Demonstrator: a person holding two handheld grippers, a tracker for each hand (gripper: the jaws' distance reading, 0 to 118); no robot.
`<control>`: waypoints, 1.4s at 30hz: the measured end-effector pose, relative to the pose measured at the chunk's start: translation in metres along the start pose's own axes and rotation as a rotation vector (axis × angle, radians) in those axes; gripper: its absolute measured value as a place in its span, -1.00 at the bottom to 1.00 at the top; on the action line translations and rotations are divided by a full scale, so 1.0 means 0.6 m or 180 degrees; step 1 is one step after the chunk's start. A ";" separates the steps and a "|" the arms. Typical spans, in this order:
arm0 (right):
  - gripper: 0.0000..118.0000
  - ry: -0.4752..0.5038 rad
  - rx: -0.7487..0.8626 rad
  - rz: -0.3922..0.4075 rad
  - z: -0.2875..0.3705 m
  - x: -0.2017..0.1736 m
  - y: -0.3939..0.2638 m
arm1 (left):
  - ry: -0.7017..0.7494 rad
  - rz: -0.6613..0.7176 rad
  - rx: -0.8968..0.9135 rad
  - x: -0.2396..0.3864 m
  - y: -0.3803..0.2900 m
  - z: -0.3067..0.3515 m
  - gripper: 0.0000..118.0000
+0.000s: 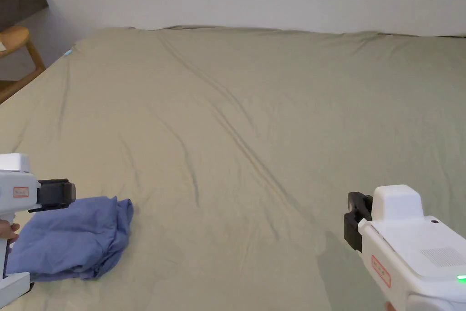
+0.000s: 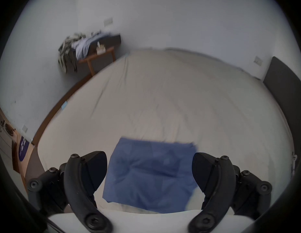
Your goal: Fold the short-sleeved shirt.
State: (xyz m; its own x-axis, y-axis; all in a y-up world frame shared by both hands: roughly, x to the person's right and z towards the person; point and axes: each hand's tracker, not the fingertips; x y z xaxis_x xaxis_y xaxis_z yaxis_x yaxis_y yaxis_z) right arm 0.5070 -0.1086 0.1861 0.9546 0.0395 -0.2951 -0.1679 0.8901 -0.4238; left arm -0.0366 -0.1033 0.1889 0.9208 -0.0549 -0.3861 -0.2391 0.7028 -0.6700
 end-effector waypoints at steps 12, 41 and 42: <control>-0.96 -0.0422 0.0864 0.0029 0.163 0.100 0.074 | -0.0352 -0.0314 0.2094 0.262 0.001 0.335 0.78; -0.96 -0.0952 0.1358 0.0194 0.275 0.192 0.055 | -0.0859 -0.0484 0.2789 0.521 -0.155 0.372 -1.00; -0.96 -0.0960 0.1359 0.0196 0.276 0.192 0.055 | -0.0852 -0.0486 0.2784 0.523 -0.155 0.371 -1.00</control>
State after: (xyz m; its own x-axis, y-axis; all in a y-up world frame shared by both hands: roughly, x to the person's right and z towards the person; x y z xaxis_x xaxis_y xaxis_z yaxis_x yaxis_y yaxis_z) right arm 0.6522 0.0009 0.2798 0.9851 0.1705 -0.0223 -0.1707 0.9853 -0.0082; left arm 0.3433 -0.0282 0.2714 0.9897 -0.1018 -0.1009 0.1079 0.9925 0.0575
